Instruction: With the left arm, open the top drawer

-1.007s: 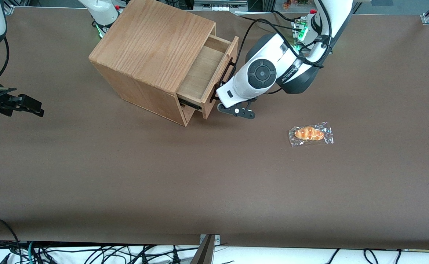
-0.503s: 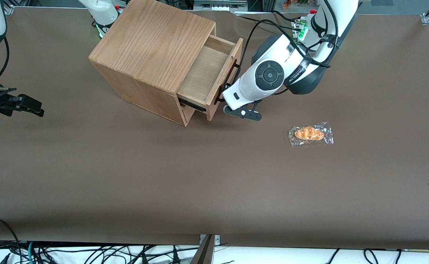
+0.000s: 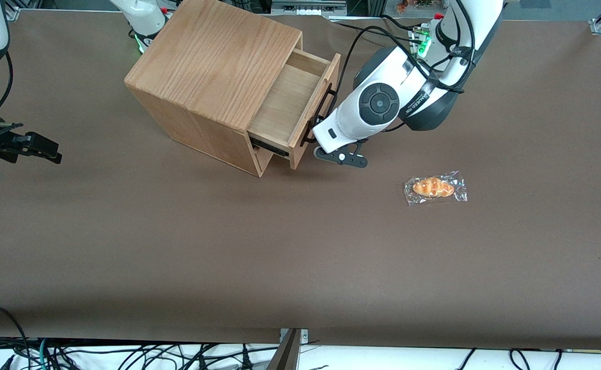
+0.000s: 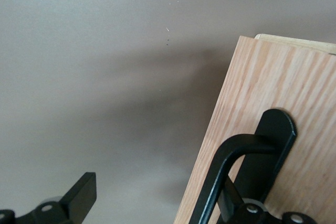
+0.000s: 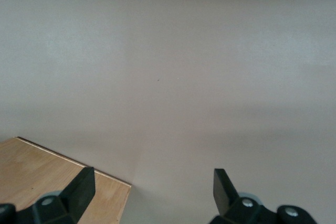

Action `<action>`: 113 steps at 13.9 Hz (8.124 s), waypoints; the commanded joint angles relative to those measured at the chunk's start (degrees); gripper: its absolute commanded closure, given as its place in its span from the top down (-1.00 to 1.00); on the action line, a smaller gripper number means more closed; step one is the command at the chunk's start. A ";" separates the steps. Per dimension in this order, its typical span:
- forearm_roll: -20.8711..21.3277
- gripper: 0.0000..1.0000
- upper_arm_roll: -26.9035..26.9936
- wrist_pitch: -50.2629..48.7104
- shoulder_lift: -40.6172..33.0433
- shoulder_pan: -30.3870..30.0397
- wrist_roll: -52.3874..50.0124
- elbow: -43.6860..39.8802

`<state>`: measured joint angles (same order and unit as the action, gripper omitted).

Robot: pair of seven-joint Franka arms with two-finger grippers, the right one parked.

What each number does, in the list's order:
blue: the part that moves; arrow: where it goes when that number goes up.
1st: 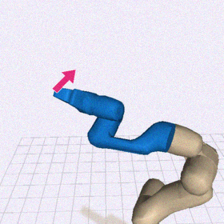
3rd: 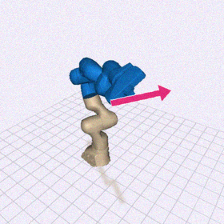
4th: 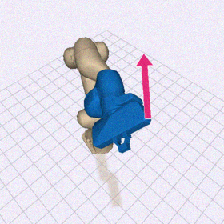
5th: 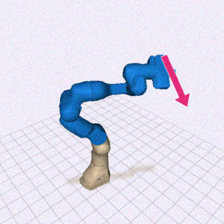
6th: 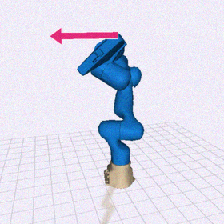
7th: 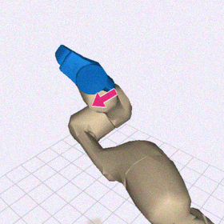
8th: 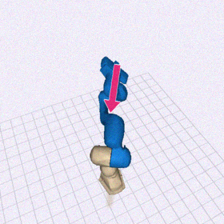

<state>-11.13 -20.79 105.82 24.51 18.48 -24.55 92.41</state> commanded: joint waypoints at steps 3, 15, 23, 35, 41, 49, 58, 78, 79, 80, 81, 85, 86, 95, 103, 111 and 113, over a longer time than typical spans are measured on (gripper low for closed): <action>1.64 1.00 -0.21 0.00 -2.63 -0.99 0.03 3.48; 1.64 1.00 -0.12 -0.17 -4.55 -0.64 0.20 6.29; 3.74 1.00 -0.21 -1.05 -5.44 -3.10 0.82 6.56; 5.86 1.00 -0.12 -1.31 -5.53 -3.72 0.91 5.85; 5.94 1.00 -0.04 -1.31 -5.88 -3.80 0.91 5.85; 5.77 1.00 -0.12 -1.40 -6.05 -5.12 1.79 5.77; 1.81 1.00 0.14 -6.57 -10.53 -5.56 0.20 4.81; 10.33 1.00 0.58 -18.01 -11.50 -24.55 0.29 -5.04; 10.95 1.00 0.67 -18.01 -11.50 -25.24 0.29 -5.22; 11.04 1.00 1.28 -18.01 -11.85 -25.86 0.73 -5.13; 11.48 1.00 2.15 -18.01 -11.94 -25.87 0.90 -5.22; 12.45 1.00 7.34 -17.66 -13.08 -25.07 8.51 -5.22; 12.36 1.00 9.00 -17.49 -13.09 -25.07 11.08 -5.65; 12.45 1.00 21.05 -10.29 -12.65 -20.07 23.32 -6.63; 13.85 1.00 20.97 -6.41 -9.04 -20.85 23.32 -6.80; 13.85 1.00 20.88 -12.37 -9.57 -21.30 23.75 -6.62; 13.59 1.00 20.88 -14.75 -9.83 -21.30 23.93 -6.63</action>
<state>0.61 0.17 93.62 15.39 -2.89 -1.84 86.34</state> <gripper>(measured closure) 0.000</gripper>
